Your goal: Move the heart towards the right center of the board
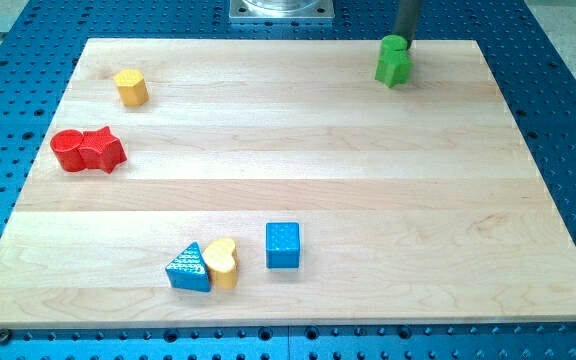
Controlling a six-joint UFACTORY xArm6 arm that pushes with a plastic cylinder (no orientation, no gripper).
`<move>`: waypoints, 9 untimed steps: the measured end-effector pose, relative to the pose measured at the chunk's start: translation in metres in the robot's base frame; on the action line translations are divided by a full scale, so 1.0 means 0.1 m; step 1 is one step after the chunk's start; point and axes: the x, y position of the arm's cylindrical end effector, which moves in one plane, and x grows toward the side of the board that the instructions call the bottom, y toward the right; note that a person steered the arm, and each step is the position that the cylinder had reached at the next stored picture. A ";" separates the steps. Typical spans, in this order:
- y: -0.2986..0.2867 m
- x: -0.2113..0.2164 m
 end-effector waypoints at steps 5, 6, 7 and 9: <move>0.47 1.14; 0.47 1.14; 0.43 1.17; -0.48 1.50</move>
